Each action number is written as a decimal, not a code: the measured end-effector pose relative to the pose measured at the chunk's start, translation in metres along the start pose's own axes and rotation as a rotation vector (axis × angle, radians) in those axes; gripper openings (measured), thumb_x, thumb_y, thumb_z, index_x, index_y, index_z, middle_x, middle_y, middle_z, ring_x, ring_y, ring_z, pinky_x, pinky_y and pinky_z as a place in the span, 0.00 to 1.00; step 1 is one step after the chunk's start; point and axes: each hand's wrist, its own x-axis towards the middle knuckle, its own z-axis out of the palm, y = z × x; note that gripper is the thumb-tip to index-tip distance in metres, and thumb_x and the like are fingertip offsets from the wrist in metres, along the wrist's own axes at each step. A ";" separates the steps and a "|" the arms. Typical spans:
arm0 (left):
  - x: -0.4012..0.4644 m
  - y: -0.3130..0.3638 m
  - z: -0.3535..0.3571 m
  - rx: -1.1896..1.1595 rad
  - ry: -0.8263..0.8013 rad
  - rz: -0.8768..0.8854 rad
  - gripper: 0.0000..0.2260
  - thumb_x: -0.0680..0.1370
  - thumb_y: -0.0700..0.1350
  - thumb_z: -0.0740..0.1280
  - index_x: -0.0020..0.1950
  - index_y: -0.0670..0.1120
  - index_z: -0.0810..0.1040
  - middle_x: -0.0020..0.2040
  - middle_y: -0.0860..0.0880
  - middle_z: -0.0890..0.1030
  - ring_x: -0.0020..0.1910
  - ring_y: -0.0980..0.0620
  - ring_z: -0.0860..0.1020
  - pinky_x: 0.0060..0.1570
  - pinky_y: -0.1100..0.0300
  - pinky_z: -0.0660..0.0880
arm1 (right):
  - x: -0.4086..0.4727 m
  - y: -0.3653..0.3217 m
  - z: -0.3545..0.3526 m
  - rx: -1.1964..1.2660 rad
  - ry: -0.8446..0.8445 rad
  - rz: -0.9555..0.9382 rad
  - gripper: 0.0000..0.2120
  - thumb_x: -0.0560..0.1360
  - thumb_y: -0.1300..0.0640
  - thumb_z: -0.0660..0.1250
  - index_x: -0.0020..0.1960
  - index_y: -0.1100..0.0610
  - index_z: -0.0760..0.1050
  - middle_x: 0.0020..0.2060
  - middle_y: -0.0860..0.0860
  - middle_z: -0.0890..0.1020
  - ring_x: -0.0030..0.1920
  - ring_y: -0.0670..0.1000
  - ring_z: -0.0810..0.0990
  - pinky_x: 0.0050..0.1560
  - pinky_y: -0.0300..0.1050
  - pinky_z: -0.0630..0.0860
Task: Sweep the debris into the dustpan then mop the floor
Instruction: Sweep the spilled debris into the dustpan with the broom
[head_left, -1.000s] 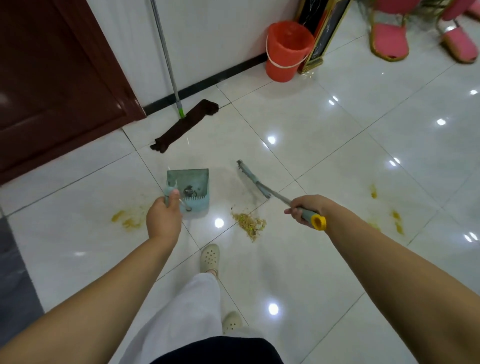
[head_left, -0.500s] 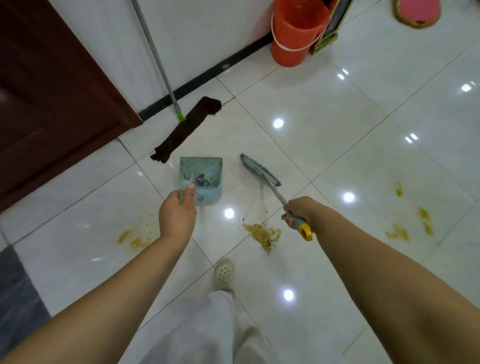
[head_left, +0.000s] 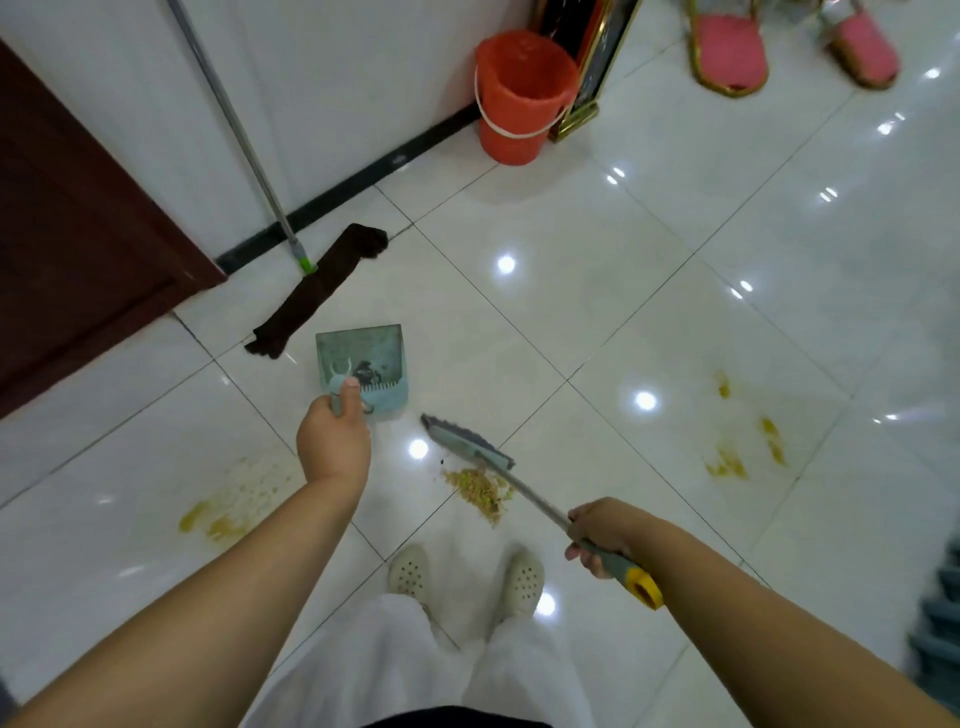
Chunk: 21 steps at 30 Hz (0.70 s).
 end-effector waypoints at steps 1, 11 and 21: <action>-0.002 0.003 0.000 0.005 0.009 0.002 0.23 0.79 0.60 0.55 0.42 0.41 0.74 0.39 0.44 0.78 0.37 0.45 0.76 0.33 0.58 0.69 | -0.004 -0.004 -0.005 -0.001 -0.004 0.006 0.11 0.79 0.65 0.59 0.60 0.65 0.71 0.39 0.61 0.78 0.27 0.50 0.69 0.25 0.38 0.67; -0.008 0.011 -0.004 -0.116 0.139 -0.073 0.21 0.77 0.62 0.57 0.34 0.47 0.70 0.33 0.46 0.76 0.34 0.45 0.75 0.37 0.50 0.75 | 0.019 -0.106 -0.037 -0.025 -0.034 -0.161 0.07 0.81 0.65 0.56 0.44 0.65 0.68 0.34 0.58 0.74 0.16 0.47 0.68 0.17 0.32 0.66; -0.064 -0.010 0.023 -0.252 0.361 -0.196 0.20 0.76 0.62 0.59 0.32 0.48 0.71 0.27 0.48 0.74 0.26 0.49 0.71 0.31 0.56 0.70 | 0.072 -0.194 -0.066 -0.190 -0.107 -0.361 0.08 0.80 0.62 0.60 0.55 0.66 0.67 0.49 0.62 0.75 0.28 0.49 0.69 0.17 0.32 0.68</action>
